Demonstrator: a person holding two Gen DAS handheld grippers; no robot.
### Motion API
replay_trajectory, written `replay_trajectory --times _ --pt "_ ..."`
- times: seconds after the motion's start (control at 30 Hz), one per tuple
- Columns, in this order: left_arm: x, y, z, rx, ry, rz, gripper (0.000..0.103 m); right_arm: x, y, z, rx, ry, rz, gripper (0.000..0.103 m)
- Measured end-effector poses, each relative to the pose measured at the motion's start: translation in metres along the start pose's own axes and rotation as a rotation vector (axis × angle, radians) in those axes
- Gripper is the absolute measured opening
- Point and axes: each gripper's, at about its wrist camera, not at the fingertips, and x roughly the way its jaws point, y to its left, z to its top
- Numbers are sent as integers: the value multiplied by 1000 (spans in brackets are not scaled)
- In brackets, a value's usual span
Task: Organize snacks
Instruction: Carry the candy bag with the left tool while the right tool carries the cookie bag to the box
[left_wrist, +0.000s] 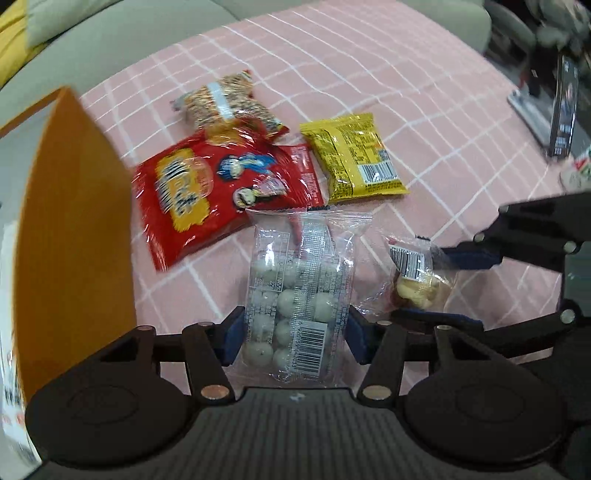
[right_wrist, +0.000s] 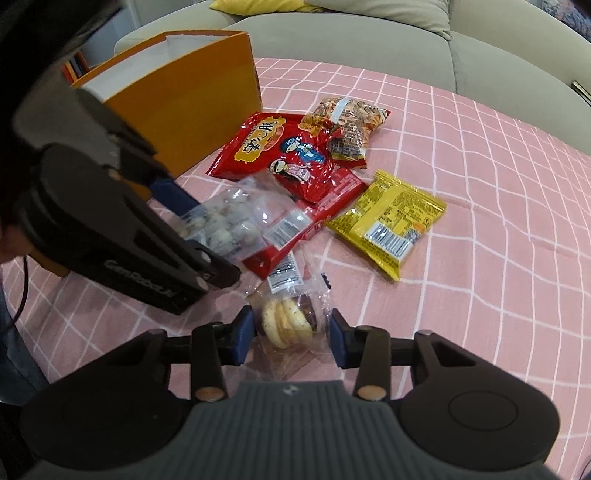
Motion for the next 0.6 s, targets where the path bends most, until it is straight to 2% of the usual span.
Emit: replay_trajectory --times 0.27,0.6 --pt "-48 3 -18 -134 -89 19 63 -26 19 0 37 -56 10 39" --pt "-125 31 -41 -272 -220 110 63 -60 72 30 -112 -159 26 39"
